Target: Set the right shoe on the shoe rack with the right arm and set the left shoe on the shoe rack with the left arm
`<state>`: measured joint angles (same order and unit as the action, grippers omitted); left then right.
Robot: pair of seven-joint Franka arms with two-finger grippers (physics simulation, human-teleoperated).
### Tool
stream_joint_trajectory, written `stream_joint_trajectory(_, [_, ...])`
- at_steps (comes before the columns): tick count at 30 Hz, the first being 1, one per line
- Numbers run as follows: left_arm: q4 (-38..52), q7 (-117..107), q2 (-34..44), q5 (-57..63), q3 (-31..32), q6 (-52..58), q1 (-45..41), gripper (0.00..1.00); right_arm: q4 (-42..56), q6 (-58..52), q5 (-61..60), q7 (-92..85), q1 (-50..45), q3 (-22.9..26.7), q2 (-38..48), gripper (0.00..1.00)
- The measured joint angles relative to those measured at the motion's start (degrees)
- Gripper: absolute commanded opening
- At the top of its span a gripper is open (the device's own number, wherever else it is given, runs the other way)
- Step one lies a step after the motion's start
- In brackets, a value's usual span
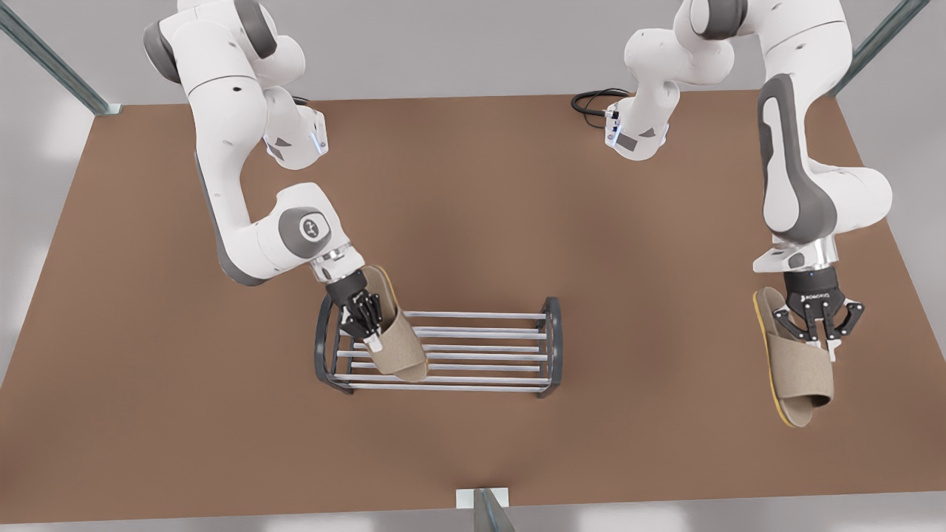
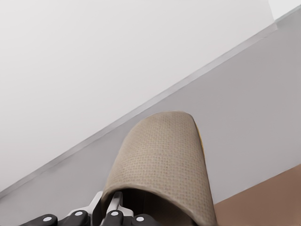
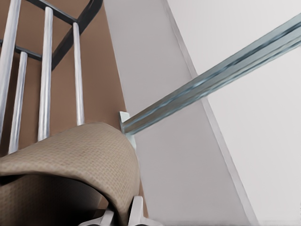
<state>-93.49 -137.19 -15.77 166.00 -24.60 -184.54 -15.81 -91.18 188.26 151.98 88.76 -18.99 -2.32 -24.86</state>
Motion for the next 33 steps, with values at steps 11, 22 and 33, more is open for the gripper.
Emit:
stream_joint_trajectory(11, [4.7, 4.9, 1.5, 0.0, -0.4, -11.2, -15.2, 0.25, -1.4, -3.9, -0.4, 1.2, -2.5, 2.8, -1.2, 1.00])
stream_joint_trajectory(22, [9.6, 6.6, -1.5, 0.0, -0.6, -14.6, -27.5, 0.21, -5.9, -6.5, -0.2, 1.9, -2.0, 2.8, 1.0, 1.00])
stream_joint_trajectory(33, [18.1, 2.1, -15.0, 0.0, -6.4, -15.1, -42.2, 0.21, -17.2, -5.3, -0.3, 2.9, -1.2, 2.2, 17.5, 1.00])
